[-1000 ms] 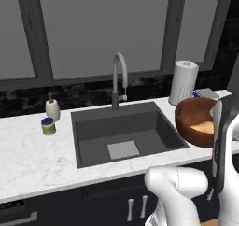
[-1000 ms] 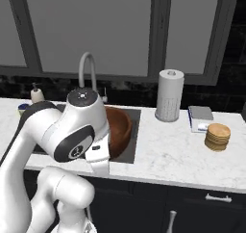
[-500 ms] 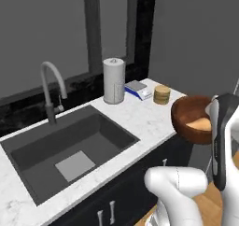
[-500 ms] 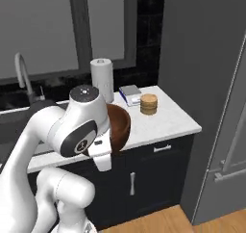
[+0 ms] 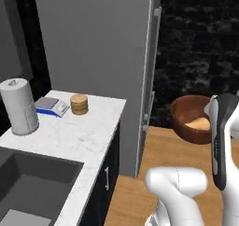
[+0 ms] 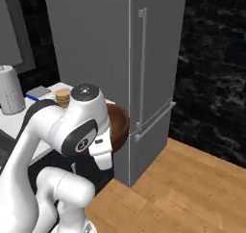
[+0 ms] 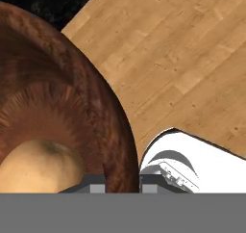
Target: Pick the squash from the sink and place it in the bowl. Then pick the bowl and place it in the microwave. Then close the microwave door and press the start button.
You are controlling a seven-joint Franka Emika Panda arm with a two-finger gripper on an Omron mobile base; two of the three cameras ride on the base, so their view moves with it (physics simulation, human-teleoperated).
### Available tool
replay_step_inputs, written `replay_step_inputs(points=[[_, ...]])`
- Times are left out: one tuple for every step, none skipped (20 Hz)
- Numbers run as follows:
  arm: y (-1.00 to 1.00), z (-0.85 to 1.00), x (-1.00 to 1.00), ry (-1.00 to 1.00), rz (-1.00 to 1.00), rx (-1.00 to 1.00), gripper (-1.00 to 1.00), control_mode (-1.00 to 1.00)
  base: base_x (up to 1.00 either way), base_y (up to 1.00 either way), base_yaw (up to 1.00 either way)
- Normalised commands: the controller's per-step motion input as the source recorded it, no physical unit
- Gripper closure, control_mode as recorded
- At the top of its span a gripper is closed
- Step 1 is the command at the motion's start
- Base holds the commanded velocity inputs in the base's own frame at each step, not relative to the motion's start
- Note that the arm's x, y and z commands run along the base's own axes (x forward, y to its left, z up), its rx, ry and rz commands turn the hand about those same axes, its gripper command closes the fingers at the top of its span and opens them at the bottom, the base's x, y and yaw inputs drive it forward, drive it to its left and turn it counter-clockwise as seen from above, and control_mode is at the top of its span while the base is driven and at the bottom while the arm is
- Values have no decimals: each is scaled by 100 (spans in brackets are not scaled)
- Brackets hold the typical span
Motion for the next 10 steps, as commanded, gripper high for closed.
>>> replay_step_inputs(points=[[0, 0, 0, 0, 0, 0, 100, 100, -9, 9, -97], [0, 0, 0, 0, 0, 0, 100, 100, -1, 5, -99], [0, 0, 0, 0, 0, 0, 100, 100, 0, 5, -99], [0, 0, 0, 0, 0, 0, 100, 100, 0, 4, -100], [0, 0, 0, 0, 0, 0, 100, 100, 0, 4, -100], [0, 0, 0, 0, 0, 0, 100, 100, 0, 4, -100], [0, 0, 0, 0, 0, 0, 100, 100, 0, 4, -100], [0, 0, 0, 0, 0, 0, 100, 100, 0, 4, -100], [0, 0, 0, 0, 0, 0, 100, 100, 0, 4, -100], [0, 0, 0, 0, 0, 0, 100, 100, 0, 3, -100]])
